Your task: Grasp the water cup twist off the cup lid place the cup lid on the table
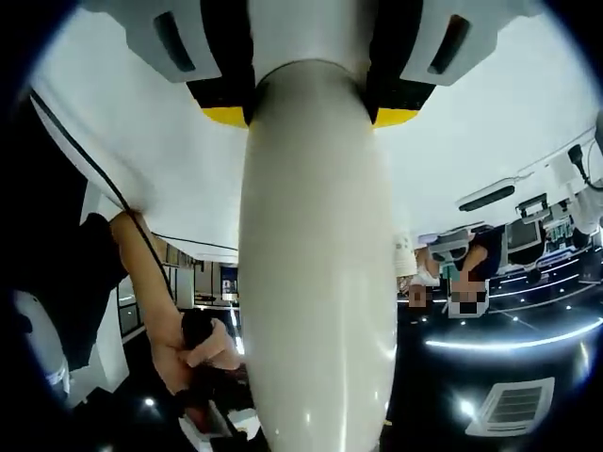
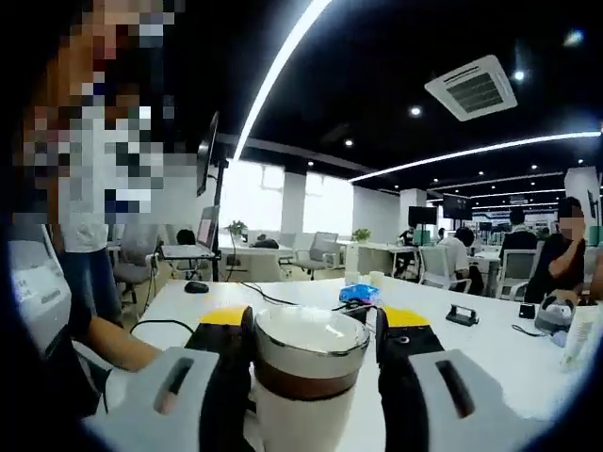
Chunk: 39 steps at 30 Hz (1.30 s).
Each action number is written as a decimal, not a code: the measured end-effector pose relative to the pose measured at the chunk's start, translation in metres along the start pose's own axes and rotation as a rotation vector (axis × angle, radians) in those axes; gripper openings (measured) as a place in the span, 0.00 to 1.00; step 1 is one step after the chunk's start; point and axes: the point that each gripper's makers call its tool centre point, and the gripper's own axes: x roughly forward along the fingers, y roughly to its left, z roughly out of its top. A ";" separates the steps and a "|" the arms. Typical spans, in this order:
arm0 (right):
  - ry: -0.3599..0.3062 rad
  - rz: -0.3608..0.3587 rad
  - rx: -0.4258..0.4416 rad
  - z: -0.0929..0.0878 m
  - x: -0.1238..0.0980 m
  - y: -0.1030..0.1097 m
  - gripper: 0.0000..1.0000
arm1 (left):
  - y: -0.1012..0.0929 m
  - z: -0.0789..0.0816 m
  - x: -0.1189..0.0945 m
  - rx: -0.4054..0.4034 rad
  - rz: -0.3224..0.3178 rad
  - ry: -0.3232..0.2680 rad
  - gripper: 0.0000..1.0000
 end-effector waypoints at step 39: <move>-0.223 0.126 0.192 0.017 -0.026 -0.004 0.57 | 0.005 0.000 -0.001 -0.002 -0.001 0.001 0.48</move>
